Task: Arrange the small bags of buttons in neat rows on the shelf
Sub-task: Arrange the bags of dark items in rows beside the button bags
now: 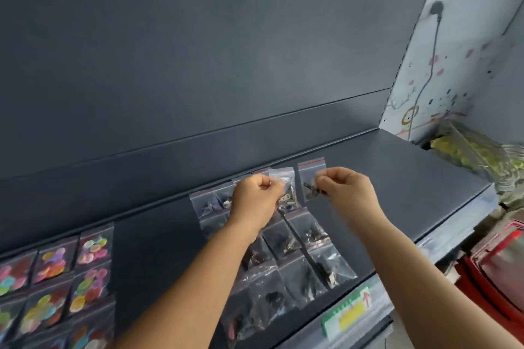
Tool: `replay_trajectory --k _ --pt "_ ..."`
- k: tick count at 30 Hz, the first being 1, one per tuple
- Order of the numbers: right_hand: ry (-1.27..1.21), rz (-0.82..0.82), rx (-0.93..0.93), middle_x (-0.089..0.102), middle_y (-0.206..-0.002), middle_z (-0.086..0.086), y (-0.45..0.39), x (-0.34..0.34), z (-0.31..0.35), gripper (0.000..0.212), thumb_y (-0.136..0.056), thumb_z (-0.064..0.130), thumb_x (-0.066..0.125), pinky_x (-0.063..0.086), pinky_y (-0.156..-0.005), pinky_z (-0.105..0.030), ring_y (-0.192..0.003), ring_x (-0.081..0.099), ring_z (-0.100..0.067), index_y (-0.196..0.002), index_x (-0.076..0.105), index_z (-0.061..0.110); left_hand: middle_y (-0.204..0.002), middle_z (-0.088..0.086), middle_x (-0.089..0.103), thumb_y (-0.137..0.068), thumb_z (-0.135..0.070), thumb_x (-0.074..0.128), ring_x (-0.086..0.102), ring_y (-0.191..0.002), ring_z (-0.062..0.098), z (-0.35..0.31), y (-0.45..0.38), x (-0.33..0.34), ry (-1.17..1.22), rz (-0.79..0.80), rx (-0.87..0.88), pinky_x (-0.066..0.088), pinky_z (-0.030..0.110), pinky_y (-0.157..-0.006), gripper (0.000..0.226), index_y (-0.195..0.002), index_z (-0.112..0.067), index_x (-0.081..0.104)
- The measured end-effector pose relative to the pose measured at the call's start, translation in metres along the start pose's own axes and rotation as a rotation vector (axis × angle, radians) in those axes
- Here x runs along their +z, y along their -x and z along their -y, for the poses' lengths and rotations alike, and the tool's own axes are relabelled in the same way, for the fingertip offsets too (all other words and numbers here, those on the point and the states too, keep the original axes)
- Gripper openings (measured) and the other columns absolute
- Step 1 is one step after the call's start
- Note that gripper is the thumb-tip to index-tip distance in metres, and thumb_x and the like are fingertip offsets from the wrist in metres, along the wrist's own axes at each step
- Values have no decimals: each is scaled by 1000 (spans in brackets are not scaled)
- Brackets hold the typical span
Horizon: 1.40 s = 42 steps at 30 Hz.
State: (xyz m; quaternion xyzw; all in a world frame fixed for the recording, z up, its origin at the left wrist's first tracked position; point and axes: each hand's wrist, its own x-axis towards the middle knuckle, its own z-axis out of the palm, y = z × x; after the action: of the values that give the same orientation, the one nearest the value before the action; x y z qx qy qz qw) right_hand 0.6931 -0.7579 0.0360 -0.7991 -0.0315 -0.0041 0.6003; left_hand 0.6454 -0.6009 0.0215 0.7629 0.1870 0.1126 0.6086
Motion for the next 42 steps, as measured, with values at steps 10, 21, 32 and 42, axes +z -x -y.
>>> replay_trajectory --k 10,21,32,42 --pt "204 223 3 68 -66 8 -125 1 -41 14 -81 15 60 44 -53 -23 -61 60 -13 -71 66 20 -89 6 69 -85 -17 55 63 -85 28 -7 -82 70 -400 -268 -45 47 32 -67 6 -91 -17 58" --pt "531 349 -213 58 -116 -6 -165 14 -57 30 -88 18 56 40 -77 -29 -103 55 -28 -118 58 17 -129 6 49 -94 -21 54 43 -118 26 1 -97 89 -923 -360 65 38 36 -98 39 -131 -13 46" --pt "680 493 -587 64 -108 3 -151 0 -63 25 -92 13 50 47 -78 -31 -100 51 -21 -104 70 22 -150 5 32 -90 -1 52 31 -135 24 17 -67 96 -1156 -24 201 21 32 -112 65 -147 -12 25" --pt "677 469 -556 64 -105 -2 -151 5 -62 22 -90 12 53 40 -77 -27 -100 50 -25 -99 71 21 -154 2 26 -94 -1 46 27 -138 23 7 -67 87 -1089 32 202 20 31 -112 60 -148 -16 24"
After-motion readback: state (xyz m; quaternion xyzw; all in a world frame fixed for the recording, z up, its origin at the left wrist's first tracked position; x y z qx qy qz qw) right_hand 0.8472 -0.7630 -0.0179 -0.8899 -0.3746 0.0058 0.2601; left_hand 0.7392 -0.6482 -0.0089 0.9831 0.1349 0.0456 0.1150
